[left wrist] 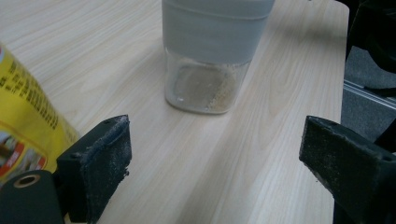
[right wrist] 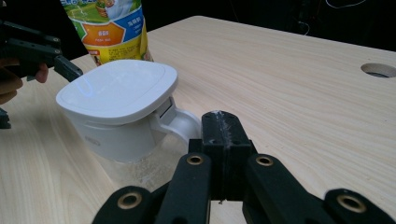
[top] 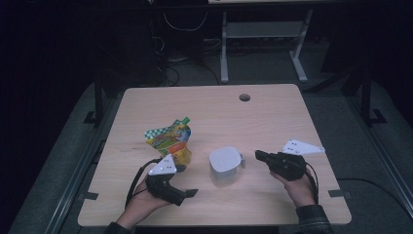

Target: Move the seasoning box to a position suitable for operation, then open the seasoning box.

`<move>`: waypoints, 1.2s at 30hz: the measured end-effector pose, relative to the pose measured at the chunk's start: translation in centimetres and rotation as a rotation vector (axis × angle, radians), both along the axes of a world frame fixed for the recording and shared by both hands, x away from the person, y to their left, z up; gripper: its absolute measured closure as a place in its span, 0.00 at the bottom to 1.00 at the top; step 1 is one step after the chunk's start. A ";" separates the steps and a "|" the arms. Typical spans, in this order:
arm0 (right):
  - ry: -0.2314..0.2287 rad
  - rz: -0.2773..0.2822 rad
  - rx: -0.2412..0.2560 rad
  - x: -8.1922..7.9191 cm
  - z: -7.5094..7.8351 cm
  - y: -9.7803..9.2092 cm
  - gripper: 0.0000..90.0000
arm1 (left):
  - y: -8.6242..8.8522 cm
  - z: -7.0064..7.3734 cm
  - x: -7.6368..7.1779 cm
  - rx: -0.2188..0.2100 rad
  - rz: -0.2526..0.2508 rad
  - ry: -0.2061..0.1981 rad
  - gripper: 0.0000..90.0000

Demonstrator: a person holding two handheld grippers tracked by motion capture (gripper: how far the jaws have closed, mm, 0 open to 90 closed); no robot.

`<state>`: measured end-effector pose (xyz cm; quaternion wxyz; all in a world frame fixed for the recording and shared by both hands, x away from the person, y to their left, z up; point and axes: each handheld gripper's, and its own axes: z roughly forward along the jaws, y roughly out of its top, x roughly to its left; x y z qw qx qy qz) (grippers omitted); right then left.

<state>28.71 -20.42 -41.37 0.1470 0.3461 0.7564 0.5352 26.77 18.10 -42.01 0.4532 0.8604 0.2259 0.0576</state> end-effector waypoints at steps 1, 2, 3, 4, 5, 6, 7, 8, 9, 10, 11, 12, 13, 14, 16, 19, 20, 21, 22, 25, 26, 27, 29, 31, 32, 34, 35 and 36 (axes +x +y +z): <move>0.004 -0.001 0.007 0.1 0.1 0.0 1.00 | -0.1 0.1 0.1 0.002 -0.004 -0.002 0.10; -0.004 -0.002 0.011 0.1 0.1 0.1 1.00 | -0.3 0.1 0.1 -0.003 -0.003 -0.002 0.10; -0.005 -0.001 0.014 0.2 0.1 0.1 1.00 | -0.4 0.1 0.2 -0.001 -0.007 -0.006 0.10; -0.004 0.000 0.014 0.3 0.2 0.2 1.00 | -0.6 0.2 0.3 0.002 -0.008 -0.007 0.10; -0.006 0.003 0.015 0.3 0.2 0.2 1.00 | -0.7 0.2 0.4 0.001 -0.009 -0.006 0.10; -0.007 0.005 0.017 0.4 0.3 0.3 1.00 | -0.9 0.2 0.5 0.000 -0.010 -0.008 0.10; -0.009 0.008 0.014 0.5 0.4 0.5 1.00 | -1.0 0.2 0.7 -0.002 -0.011 -0.008 0.10; -0.005 0.008 0.016 0.6 0.5 0.6 1.00 | -1.2 0.2 0.7 -0.002 -0.012 -0.009 0.10; -0.009 0.011 0.016 0.8 0.5 0.7 1.00 | -1.3 0.3 0.8 0.002 -0.014 -0.012 0.10; -0.011 0.015 0.016 0.9 0.6 0.8 1.00 | -1.4 0.4 0.9 0.000 -0.017 -0.018 0.10; -0.012 0.017 0.018 1.0 0.7 1.0 1.00 | -1.6 0.4 1.0 -0.007 -0.014 -0.013 0.10; -0.009 0.019 0.022 1.1 0.7 1.1 1.00 | -1.7 0.4 1.2 -0.003 -0.018 -0.016 0.10; -0.009 0.022 0.023 1.2 0.8 1.3 1.00 | -1.8 0.4 1.2 -0.002 -0.016 -0.017 0.10; -0.011 0.025 0.018 1.3 0.8 1.4 1.00 | -1.9 0.5 1.3 0.000 -0.020 -0.021 0.10; -0.009 0.030 0.018 1.5 0.9 1.7 1.00 | -2.2 0.5 1.4 -0.001 -0.025 -0.023 0.10; -0.007 0.040 0.011 1.8 0.9 2.1 1.00 | -2.7 0.6 1.6 -0.002 -0.034 -0.030 0.10; -0.007 0.044 0.008 1.9 1.0 2.3 1.00 | -2.8 0.6 1.6 0.002 -0.034 -0.031 0.10; -0.010 0.047 0.004 1.9 1.1 2.5 1.00 | -3.0 0.6 1.7 0.002 -0.035 -0.037 0.10; -0.009 0.048 -0.003 1.9 1.2 2.7 1.00 | -3.2 0.5 1.8 0.001 -0.036 -0.039 0.10; -0.012 0.059 0.001 2.2 1.3 3.2 1.00 | -3.6 0.5 2.1 0.001 -0.041 -0.044 0.10; -0.006 0.059 0.005 2.3 1.4 3.3 1.00 | -3.7 0.5 2.3 -0.005 -0.044 -0.042 0.10; 0.000 0.062 0.011 2.5 1.5 3.4 1.00 | -3.8 0.5 2.4 -0.010 -0.044 -0.045 0.10; 0.001 0.066 0.024 2.7 1.6 3.6 1.00 | -4.1 0.5 2.7 -0.017 -0.055 -0.046 0.10; 0.008 0.068 0.022 2.8 1.6 3.8 1.00 | -4.3 0.5 2.8 -0.014 -0.064 -0.052 0.10; 0.014 0.071 0.020 2.9 1.7 3.9 1.00 | -4.4 0.5 2.9 -0.017 -0.065 -0.056 0.10; 0.019 0.075 0.033 3.0 1.7 3.9 1.00 | -4.7 0.4 3.1 -0.021 -0.070 -0.056 0.10; 0.018 0.076 0.032 3.0 1.8 4.0 1.00 | -4.8 0.4 3.3 -0.018 -0.073 -0.061 0.10; 0.019 0.074 0.033 3.0 1.8 4.1 1.00 | -4.9 0.4 3.4 -0.018 -0.078 -0.063 0.10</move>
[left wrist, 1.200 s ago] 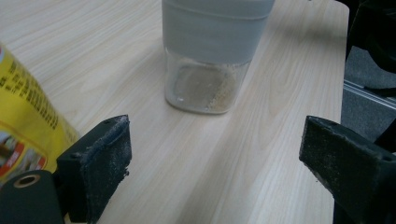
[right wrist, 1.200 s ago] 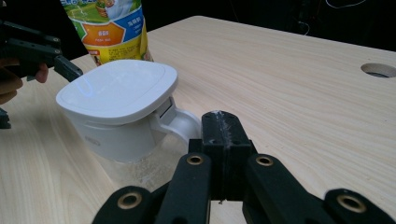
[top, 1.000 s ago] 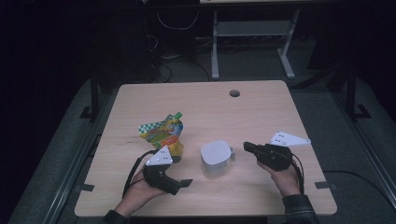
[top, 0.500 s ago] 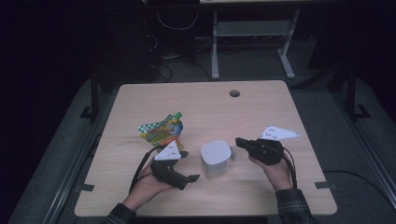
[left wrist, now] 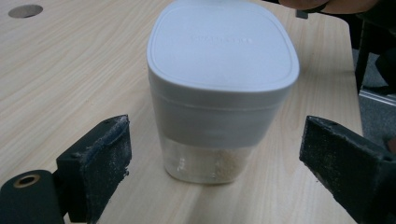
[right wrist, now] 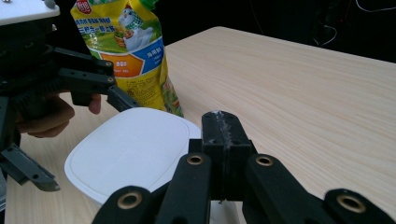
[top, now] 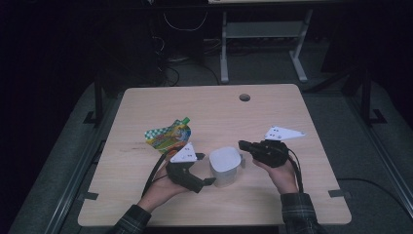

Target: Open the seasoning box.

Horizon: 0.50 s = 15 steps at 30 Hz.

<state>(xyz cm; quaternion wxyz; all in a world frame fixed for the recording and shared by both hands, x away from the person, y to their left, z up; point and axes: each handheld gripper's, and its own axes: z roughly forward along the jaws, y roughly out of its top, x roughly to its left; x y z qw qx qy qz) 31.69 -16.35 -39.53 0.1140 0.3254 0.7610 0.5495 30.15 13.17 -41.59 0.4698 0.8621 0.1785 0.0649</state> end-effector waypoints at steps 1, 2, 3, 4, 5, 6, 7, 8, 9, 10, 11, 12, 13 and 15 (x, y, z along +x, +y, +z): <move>0.002 0.002 0.001 0.0 0.0 0.0 1.00 | -0.1 0.0 0.1 -0.004 0.000 0.003 0.10; 0.002 0.005 0.003 0.0 0.0 0.1 1.00 | -0.2 0.0 0.2 -0.003 -0.008 -0.001 0.10; 0.000 0.008 0.000 -0.1 0.0 0.1 1.00 | -0.4 0.1 0.2 -0.003 -0.013 -0.002 0.10; 0.003 0.009 0.001 -0.1 0.0 0.2 1.00 | -0.5 0.1 0.3 -0.007 -0.016 0.000 0.10; 0.003 0.010 0.000 -0.1 0.0 0.2 1.00 | -0.7 0.1 0.4 -0.003 -0.024 -0.003 0.10; 0.004 0.010 0.000 -0.1 0.0 0.1 1.00 | -0.8 0.1 0.5 -0.002 -0.024 -0.010 0.10; 0.004 0.011 -0.002 -0.1 -0.1 0.1 1.00 | -1.0 0.0 0.6 -0.012 -0.024 -0.005 0.10; 0.003 0.014 -0.002 -0.1 0.0 0.1 1.00 | -1.0 0.0 0.7 -0.011 -0.026 -0.004 0.10; 0.002 0.016 -0.002 -0.1 0.0 0.1 1.00 | -1.1 -0.2 0.9 -0.007 -0.028 -0.003 0.10; 0.003 0.019 0.001 -0.1 0.0 0.1 1.00 | -1.2 -0.2 1.0 -0.005 -0.031 -0.006 0.10; 0.002 0.022 0.002 -0.1 0.0 0.1 1.00 | -1.3 -0.4 1.1 -0.010 -0.032 0.000 0.10; 0.002 0.024 0.000 -0.1 0.0 0.1 1.00 | -1.3 -0.4 1.1 -0.003 -0.038 -0.002 0.10; 0.003 0.024 -0.001 -0.1 -0.1 0.2 1.00 | -1.4 -0.5 1.2 0.000 -0.044 -0.001 0.10; 0.005 0.026 -0.002 -0.1 -0.1 0.2 1.00 | -1.4 -0.7 1.2 0.000 -0.047 0.003 0.11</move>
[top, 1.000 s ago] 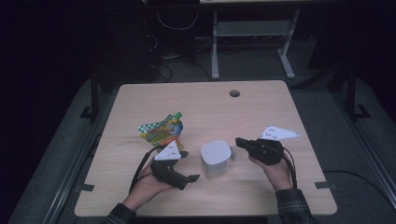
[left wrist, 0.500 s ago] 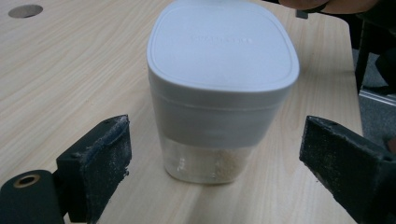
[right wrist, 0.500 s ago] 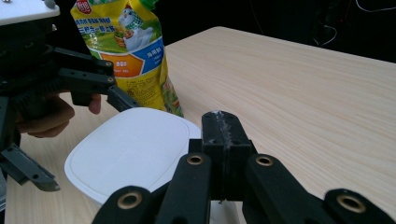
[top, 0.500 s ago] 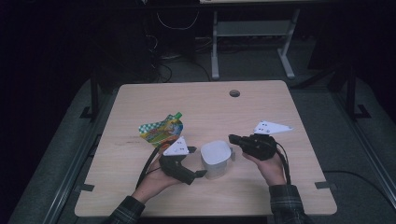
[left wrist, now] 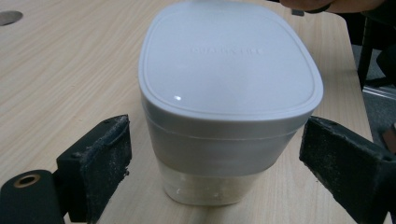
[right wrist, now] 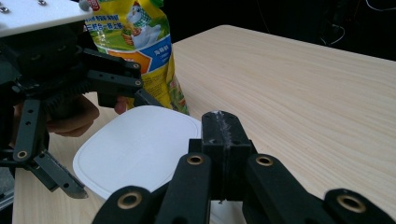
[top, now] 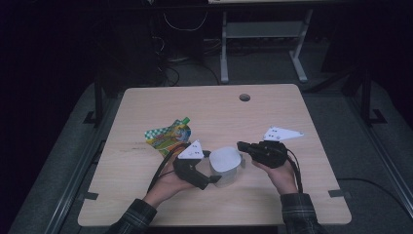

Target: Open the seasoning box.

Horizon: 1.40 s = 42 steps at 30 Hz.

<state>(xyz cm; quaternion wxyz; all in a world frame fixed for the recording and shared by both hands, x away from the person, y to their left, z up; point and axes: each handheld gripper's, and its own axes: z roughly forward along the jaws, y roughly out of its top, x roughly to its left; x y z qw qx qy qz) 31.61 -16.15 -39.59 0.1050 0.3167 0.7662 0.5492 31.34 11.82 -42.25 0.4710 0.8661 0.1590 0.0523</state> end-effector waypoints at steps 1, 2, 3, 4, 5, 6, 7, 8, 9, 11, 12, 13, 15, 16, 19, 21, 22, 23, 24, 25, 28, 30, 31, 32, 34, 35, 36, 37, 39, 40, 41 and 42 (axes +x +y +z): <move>-0.001 0.000 0.001 0.0 0.0 0.0 1.00 | 0.1 0.0 0.0 -0.003 -0.004 -0.003 0.14; -0.004 0.003 0.004 0.0 0.0 0.0 1.00 | 0.1 -0.1 0.1 -0.003 -0.005 -0.002 0.16; -0.005 0.000 0.006 0.0 0.0 0.0 1.00 | 0.0 -0.1 0.0 0.004 -0.008 -0.005 0.16; -0.005 -0.001 0.005 0.0 0.0 -0.1 1.00 | 0.0 -0.1 0.0 0.005 -0.009 -0.004 0.17; -0.004 -0.001 0.006 0.0 0.0 -0.1 1.00 | 0.0 -0.1 0.0 0.001 -0.016 -0.001 0.19; -0.005 -0.001 0.005 -0.1 0.1 -0.1 1.00 | 0.0 -0.1 -0.1 0.000 -0.017 -0.004 0.21; -0.005 -0.002 0.004 -0.1 0.1 -0.1 1.00 | 0.0 0.0 -0.1 0.002 -0.016 -0.007 0.21; -0.010 -0.003 0.003 -0.1 0.1 -0.1 1.00 | 0.1 0.0 -0.1 0.000 -0.015 -0.006 0.21; -0.010 -0.002 0.001 -0.1 0.1 -0.2 1.00 | 0.1 0.0 -0.1 0.000 -0.018 -0.007 0.21; -0.011 -0.003 0.000 -0.1 0.1 -0.2 1.00 | 0.2 0.1 0.0 -0.007 -0.020 0.000 0.21; -0.012 -0.003 0.000 -0.1 0.1 -0.2 1.00 | 0.3 0.1 0.0 -0.010 -0.019 0.000 0.21; -0.012 -0.003 -0.001 -0.1 0.1 -0.2 1.00 | 0.3 0.1 0.0 -0.013 -0.020 0.000 0.22; -0.012 -0.004 -0.001 -0.1 0.1 -0.2 1.00 | 0.3 0.2 -0.1 -0.018 -0.018 0.004 0.22; -0.012 -0.004 -0.002 -0.1 0.1 -0.2 1.00 | 0.4 0.2 0.0 -0.022 -0.018 0.010 0.22; -0.012 -0.005 -0.003 -0.1 0.1 -0.2 1.00 | 0.6 0.4 0.1 -0.033 -0.024 0.018 0.22; -0.012 -0.005 -0.004 -0.1 0.1 -0.2 1.00 | 0.6 0.4 0.0 -0.040 -0.019 0.017 0.23; -0.011 -0.006 -0.004 -0.1 0.1 -0.2 1.00 | 0.6 0.4 0.0 -0.039 -0.019 0.016 0.23; -0.011 -0.006 -0.006 -0.1 0.1 -0.2 1.00 | 0.6 0.4 0.0 -0.039 -0.019 0.015 0.23; -0.011 -0.007 -0.006 -0.1 0.1 -0.2 1.00 | 0.6 0.5 0.0 -0.041 -0.018 0.017 0.23; -0.012 -0.007 -0.004 -0.1 0.1 -0.2 1.00 | 0.7 0.5 0.0 -0.038 -0.021 0.017 0.23; -0.012 -0.010 -0.001 -0.1 0.2 -0.2 1.00 | 0.7 0.6 0.0 -0.039 -0.019 0.015 0.23; -0.014 -0.009 0.000 -0.2 0.2 -0.2 1.00 | 0.7 0.6 -0.1 -0.041 -0.017 0.013 0.24; -0.017 -0.008 -0.001 -0.2 0.2 -0.3 1.00 | 0.7 0.7 -0.1 -0.037 -0.020 0.014 0.24; -0.016 -0.011 0.000 -0.2 0.2 -0.2 1.00 | 0.7 0.7 -0.1 -0.041 -0.018 0.014 0.24; -0.017 -0.010 -0.001 -0.2 0.3 -0.3 1.00 | 0.8 0.9 0.0 -0.052 -0.018 0.019 0.25; -0.018 -0.009 -0.001 -0.2 0.3 -0.3 1.00 | 0.9 1.0 0.0 -0.053 -0.019 0.021 0.25; -0.018 -0.011 -0.001 -0.2 0.3 -0.3 1.00 | 0.9 1.0 0.0 -0.055 -0.017 0.018 0.25; -0.018 -0.011 0.000 -0.2 0.3 -0.3 1.00 | 1.0 1.1 0.0 -0.051 -0.017 0.017 0.26; -0.018 -0.011 -0.001 -0.2 0.3 -0.3 1.00 | 0.9 1.1 -0.1 -0.057 -0.015 0.018 0.26; -0.017 -0.013 0.001 -0.2 0.4 -0.3 1.00 | 0.9 1.1 -0.1 -0.057 -0.015 0.018 0.26; -0.017 -0.011 0.001 -0.2 0.4 -0.3 1.00 | 1.0 1.2 0.0 -0.054 -0.017 0.015 0.26; -0.021 -0.011 0.001 -0.2 0.4 -0.4 1.00 | 1.0 1.3 0.0 -0.061 -0.015 0.015 0.27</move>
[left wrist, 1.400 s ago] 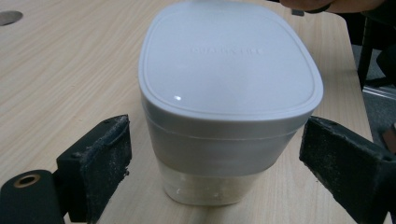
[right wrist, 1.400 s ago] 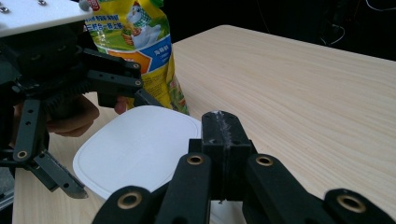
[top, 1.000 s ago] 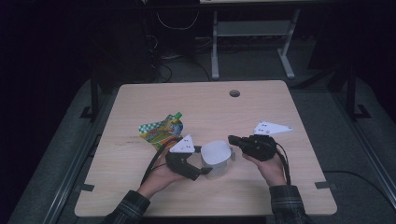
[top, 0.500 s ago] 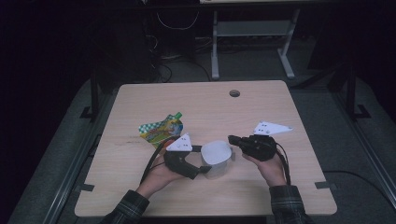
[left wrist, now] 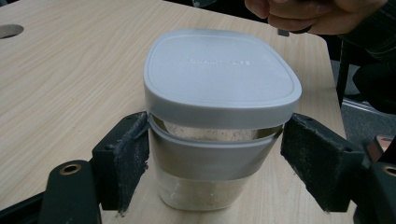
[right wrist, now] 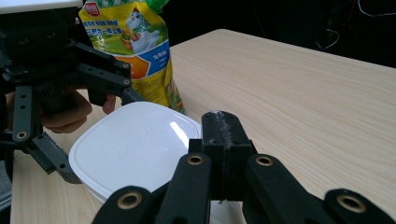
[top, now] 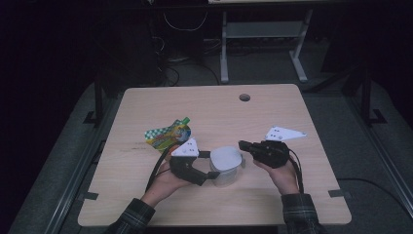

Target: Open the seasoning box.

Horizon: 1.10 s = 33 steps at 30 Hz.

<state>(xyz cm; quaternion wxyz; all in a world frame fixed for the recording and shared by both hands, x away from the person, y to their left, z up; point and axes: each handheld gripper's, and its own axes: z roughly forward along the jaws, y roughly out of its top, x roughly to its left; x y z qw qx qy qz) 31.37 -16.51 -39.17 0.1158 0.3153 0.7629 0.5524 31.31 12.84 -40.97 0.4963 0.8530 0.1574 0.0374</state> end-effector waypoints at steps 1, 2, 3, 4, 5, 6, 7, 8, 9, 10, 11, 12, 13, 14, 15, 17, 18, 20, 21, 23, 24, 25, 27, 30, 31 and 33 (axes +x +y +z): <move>-0.003 -0.002 0.002 0.0 0.0 -0.1 1.00 | 0.0 0.0 0.0 -0.003 0.001 0.001 0.27; -0.002 -0.004 0.003 0.0 0.0 -0.1 1.00 | 0.1 0.1 0.0 -0.005 0.002 0.004 0.28; -0.002 -0.005 0.004 0.0 0.1 -0.1 1.00 | 0.1 0.1 0.0 -0.009 0.002 0.004 0.28; -0.001 -0.007 0.003 0.0 0.1 -0.1 1.00 | 0.1 0.2 0.0 -0.013 0.003 0.004 0.29; 0.001 -0.008 0.005 -0.1 0.1 -0.1 1.00 | 0.1 0.2 0.0 -0.010 0.003 0.003 0.30; -0.001 -0.007 0.004 -0.1 0.1 -0.1 1.00 | 0.1 0.3 0.0 -0.006 0.002 -0.004 0.30; -0.001 -0.008 0.002 -0.1 0.2 -0.1 1.00 | 0.1 0.4 0.0 -0.009 0.003 -0.001 0.30; -0.005 -0.007 0.003 -0.1 0.2 -0.1 1.00 | 0.2 0.4 0.0 -0.012 0.004 -0.002 0.30; -0.004 -0.008 0.004 -0.1 0.2 -0.2 1.00 | 0.2 0.4 0.0 -0.017 0.006 -0.003 0.31; -0.006 -0.009 0.005 -0.1 0.2 -0.2 1.00 | 0.2 0.5 0.0 -0.016 0.006 -0.003 0.32; -0.006 -0.011 0.006 -0.1 0.2 -0.2 1.00 | 0.2 0.6 0.0 -0.019 0.007 -0.004 0.32; -0.003 -0.013 0.008 -0.1 0.3 -0.3 1.00 | 0.3 0.6 0.0 -0.021 0.008 -0.003 0.33; -0.003 -0.014 0.008 -0.1 0.3 -0.4 1.00 | 0.3 0.7 0.0 -0.023 0.009 -0.002 0.34; -0.005 -0.015 0.010 -0.1 0.3 -0.4 1.00 | 0.3 0.7 0.0 -0.024 0.010 -0.001 0.34; -0.005 -0.017 0.012 -0.1 0.3 -0.4 1.00 | 0.2 0.7 0.0 -0.025 0.013 -0.001 0.34; -0.004 -0.017 0.012 -0.2 0.4 -0.5 1.00 | 0.2 0.8 -0.1 -0.026 0.017 0.000 0.34; -0.008 -0.017 0.012 -0.1 0.4 -0.5 1.00 | 0.2 0.9 -0.1 -0.023 0.017 -0.003 0.34; -0.007 -0.017 0.013 -0.2 0.4 -0.6 1.00 | 0.2 1.0 -0.1 -0.030 0.022 -0.001 0.36; -0.006 -0.017 0.013 -0.2 0.4 -0.6 1.00 | 0.2 1.1 -0.1 -0.028 0.030 -0.014 0.39; -0.007 -0.019 0.014 -0.2 0.4 -0.6 1.00 | 0.2 1.1 -0.1 -0.028 0.032 -0.012 0.41; -0.008 -0.019 0.014 -0.1 0.4 -0.6 1.00 | 0.2 1.1 -0.1 -0.028 0.033 -0.013 0.42; -0.009 -0.020 0.014 -0.1 0.4 -0.6 1.00 | 0.2 1.1 -0.1 -0.027 0.035 -0.013 0.42; -0.008 -0.021 0.015 -0.2 0.5 -0.7 1.00 | 0.2 1.2 -0.1 -0.030 0.040 -0.014 0.43; -0.009 -0.022 0.017 -0.2 0.5 -0.7 1.00 | 0.2 1.4 0.0 -0.037 0.044 -0.012 0.45; -0.010 -0.022 0.018 -0.2 0.5 -0.8 1.00 | 0.1 1.4 0.0 -0.040 0.046 -0.016 0.46; -0.008 -0.023 0.021 -0.2 0.5 -0.8 1.00 | 0.0 1.4 0.0 -0.045 0.041 -0.012 0.49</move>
